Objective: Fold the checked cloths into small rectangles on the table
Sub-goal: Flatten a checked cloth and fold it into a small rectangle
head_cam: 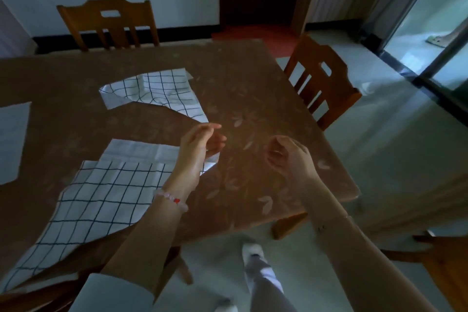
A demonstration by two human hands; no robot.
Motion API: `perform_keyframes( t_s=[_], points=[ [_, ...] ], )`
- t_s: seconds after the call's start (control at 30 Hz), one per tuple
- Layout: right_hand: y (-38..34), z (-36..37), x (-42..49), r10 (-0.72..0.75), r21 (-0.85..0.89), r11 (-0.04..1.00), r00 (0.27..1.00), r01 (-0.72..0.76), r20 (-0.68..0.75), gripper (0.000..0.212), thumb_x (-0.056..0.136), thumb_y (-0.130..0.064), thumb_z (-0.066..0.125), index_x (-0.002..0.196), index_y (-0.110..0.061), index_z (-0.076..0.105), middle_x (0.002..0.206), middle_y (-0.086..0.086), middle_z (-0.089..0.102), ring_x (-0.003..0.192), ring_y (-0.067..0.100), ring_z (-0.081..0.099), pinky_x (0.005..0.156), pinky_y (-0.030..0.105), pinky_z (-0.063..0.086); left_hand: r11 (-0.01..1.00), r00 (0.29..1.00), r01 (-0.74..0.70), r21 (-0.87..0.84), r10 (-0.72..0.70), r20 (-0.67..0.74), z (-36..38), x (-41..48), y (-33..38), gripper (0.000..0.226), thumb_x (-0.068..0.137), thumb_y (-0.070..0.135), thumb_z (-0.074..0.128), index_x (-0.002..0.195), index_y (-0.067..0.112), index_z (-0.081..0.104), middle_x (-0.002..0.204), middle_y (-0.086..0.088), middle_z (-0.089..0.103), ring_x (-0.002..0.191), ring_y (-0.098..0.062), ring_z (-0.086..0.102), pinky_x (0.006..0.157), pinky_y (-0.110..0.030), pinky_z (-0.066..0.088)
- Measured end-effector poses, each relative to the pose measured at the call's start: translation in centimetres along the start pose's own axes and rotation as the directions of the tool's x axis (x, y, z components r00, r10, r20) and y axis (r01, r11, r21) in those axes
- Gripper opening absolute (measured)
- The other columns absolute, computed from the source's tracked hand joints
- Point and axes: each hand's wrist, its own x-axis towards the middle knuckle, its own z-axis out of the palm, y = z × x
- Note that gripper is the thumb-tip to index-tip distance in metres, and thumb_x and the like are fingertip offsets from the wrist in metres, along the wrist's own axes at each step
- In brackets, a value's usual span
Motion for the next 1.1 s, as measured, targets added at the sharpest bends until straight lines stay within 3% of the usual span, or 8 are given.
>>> perform_keyframes(
  t_s=[0.13,0.3,0.43,0.57,0.73,0.9,1.03,1.1],
  points=[
    [-1.4,2.0,5.9,0.04,-0.063,0.997,0.996,-0.034,0.083,0.021,0.095,-0.015,0.049,0.085,-0.012,0.067,0.076,0.003,0.067,0.07,0.015,0.064,0.067,0.027,0.051,0.999,0.991,-0.01,-0.051,0.003,-0.137,0.0,4.2,0.6,0.021,0.095,0.006,0.048,0.083,0.012,0.065,0.072,-0.005,0.065,0.059,-0.009,0.063,0.061,-0.019,0.053],
    [-2.5,4.6,13.1,0.11,-0.194,0.979,0.967,-0.066,0.229,0.024,0.094,-0.017,0.05,0.093,-0.003,0.068,0.095,0.014,0.07,0.071,0.014,0.062,0.074,0.033,0.049,0.998,0.966,-0.005,-0.064,-0.011,-0.257,-0.2,9.0,1.1,0.02,0.096,0.004,0.045,0.092,0.003,0.064,0.08,-0.009,0.065,0.071,-0.013,0.063,0.075,-0.025,0.055],
    [-2.7,7.3,18.0,0.222,-0.188,0.966,0.945,-0.18,0.239,0.02,0.092,-0.008,0.051,0.078,-0.009,0.065,0.067,0.002,0.067,0.066,0.015,0.062,0.074,0.031,0.051,0.993,0.942,0.045,-0.114,-0.08,-0.325,-1.0,12.3,0.5,0.02,0.095,0.005,0.046,0.095,0.004,0.065,0.083,-0.009,0.067,0.074,-0.015,0.064,0.079,-0.028,0.055],
    [-1.6,9.7,21.8,0.296,-0.313,0.927,0.918,-0.209,0.264,0.016,0.092,-0.011,0.052,0.083,-0.008,0.064,0.073,0.004,0.066,0.068,0.014,0.063,0.073,0.029,0.053,0.986,0.913,0.138,-0.094,-0.164,-0.373,-2.4,15.2,-0.9,0.015,0.096,0.008,0.047,0.098,0.004,0.062,0.089,-0.009,0.065,0.082,-0.019,0.063,0.085,-0.032,0.054],
    [1.1,12.7,25.9,0.376,-0.373,0.89,0.887,-0.265,0.268,0.016,0.092,-0.005,0.051,0.086,-0.011,0.064,0.076,0.004,0.065,0.065,0.012,0.061,0.067,0.026,0.05,0.949,0.855,0.292,-0.121,-0.316,-0.412,-3.9,19.4,-3.0,0.01,0.094,0.012,0.052,0.103,0.013,0.056,0.112,-0.008,0.059,0.109,-0.021,0.056,0.094,-0.037,0.047],
    [3.8,14.3,28.7,0.396,-0.515,0.832,0.871,-0.205,0.292,0.018,0.091,-0.004,0.054,0.107,-0.006,0.061,0.079,0.002,0.059,0.068,0.013,0.056,0.067,0.026,0.048,0.915,0.813,0.393,-0.087,-0.391,-0.431,-5.2,22.9,-4.5,0.034,0.098,0.019,0.043,0.131,0.021,0.047,0.131,-0.004,0.045,0.115,-0.019,0.048,0.091,-0.035,0.045],
    [4.9,15.5,29.6,0.387,-0.512,0.834,0.88,-0.206,0.276,0.022,0.088,0.006,0.057,0.108,-0.001,0.06,0.071,0.008,0.057,0.05,0.008,0.056,0.05,0.018,0.046,0.906,0.816,0.392,-0.16,-0.423,-0.395,-5.8,24.7,-5.0,0.026,0.097,0.019,0.045,0.12,0.025,0.056,0.126,-0.004,0.051,0.112,-0.02,0.053,0.088,-0.034,0.047],
    [5.4,16.2,30.0,0.374,-0.573,0.803,0.886,-0.162,0.273,0.028,0.086,0.0,0.063,0.113,-0.006,0.06,0.07,0.005,0.057,0.049,0.009,0.054,0.048,0.016,0.045,0.908,0.823,0.385,-0.165,-0.419,-0.384,-6.1,25.4,-5.1,0.022,0.096,0.018,0.047,0.114,0.021,0.059,0.12,-0.005,0.056,0.107,-0.02,0.056,0.09,-0.036,0.049]
  ],
)
